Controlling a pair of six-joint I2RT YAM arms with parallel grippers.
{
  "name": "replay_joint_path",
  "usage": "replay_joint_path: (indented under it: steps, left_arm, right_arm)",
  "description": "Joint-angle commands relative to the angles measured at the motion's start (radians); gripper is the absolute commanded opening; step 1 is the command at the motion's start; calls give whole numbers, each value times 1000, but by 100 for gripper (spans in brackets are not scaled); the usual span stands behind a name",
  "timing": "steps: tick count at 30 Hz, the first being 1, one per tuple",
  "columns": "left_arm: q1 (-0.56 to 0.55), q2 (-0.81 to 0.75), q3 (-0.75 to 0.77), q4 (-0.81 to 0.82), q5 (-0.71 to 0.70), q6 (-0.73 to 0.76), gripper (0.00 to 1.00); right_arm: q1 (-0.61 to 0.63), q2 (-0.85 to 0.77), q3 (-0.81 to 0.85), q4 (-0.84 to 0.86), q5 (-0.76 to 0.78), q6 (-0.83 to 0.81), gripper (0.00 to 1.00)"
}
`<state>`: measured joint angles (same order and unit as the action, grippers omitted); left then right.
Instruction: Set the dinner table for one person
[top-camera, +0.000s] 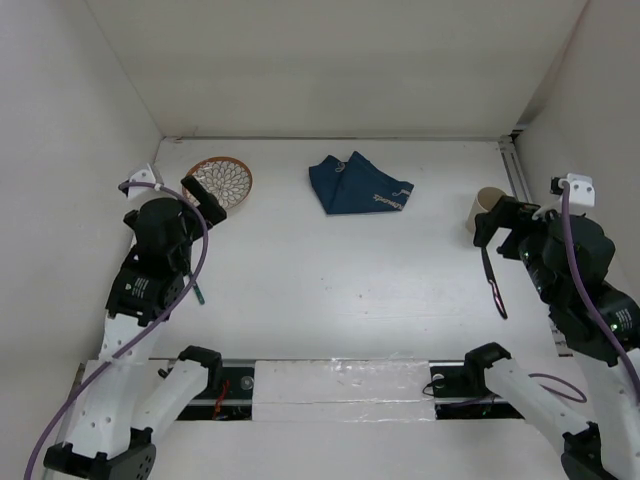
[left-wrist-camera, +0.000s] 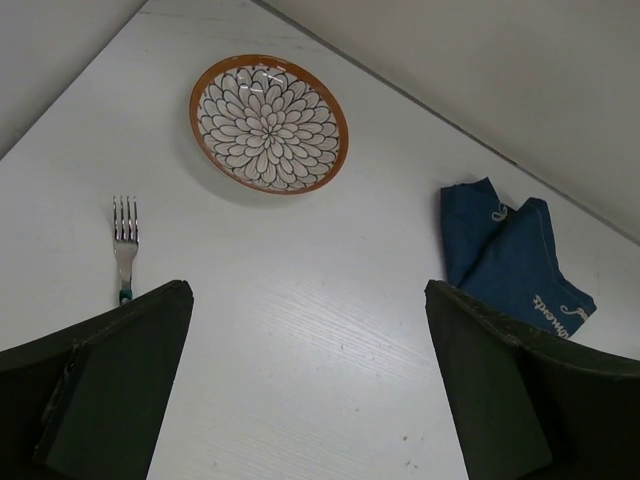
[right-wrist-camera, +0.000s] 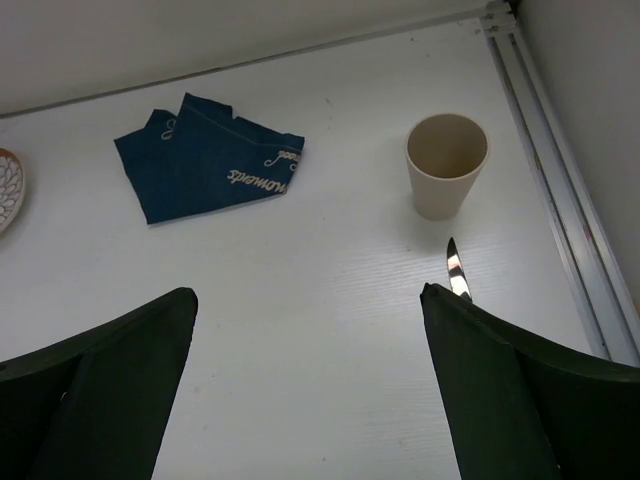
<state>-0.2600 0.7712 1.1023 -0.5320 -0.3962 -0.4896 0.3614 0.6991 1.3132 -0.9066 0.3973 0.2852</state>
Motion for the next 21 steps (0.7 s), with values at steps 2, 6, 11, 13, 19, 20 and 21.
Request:
replay_joint_path:
  steps: [2,6,11,13,19,20,21]
  left_arm:
    - [5,13,-28,49,-10,-15,100]
    - [21,13,-76,92,3,-15,100]
    - [62,2,-99,115,66,5,100]
    - [62,2,-108,115,75,5,100]
    - [62,2,-117,115,106,16,100]
    - [62,2,-117,125,115,25,100]
    - [62,2,-117,125,125,25,100]
  right_arm:
    - [5,0,17,70,-34,6,100]
    - [5,37,-46,178,-133,28,100]
    - [-4,223,-120,430,-261,37,100]
    - [-16,310,-129,564,-287,17,100]
    - [-114,641,-62,818,-548,-165,100]
    - [-152,711,-17,818,-613,-179,100]
    - [-168,852,82,818,-683,-213,100]
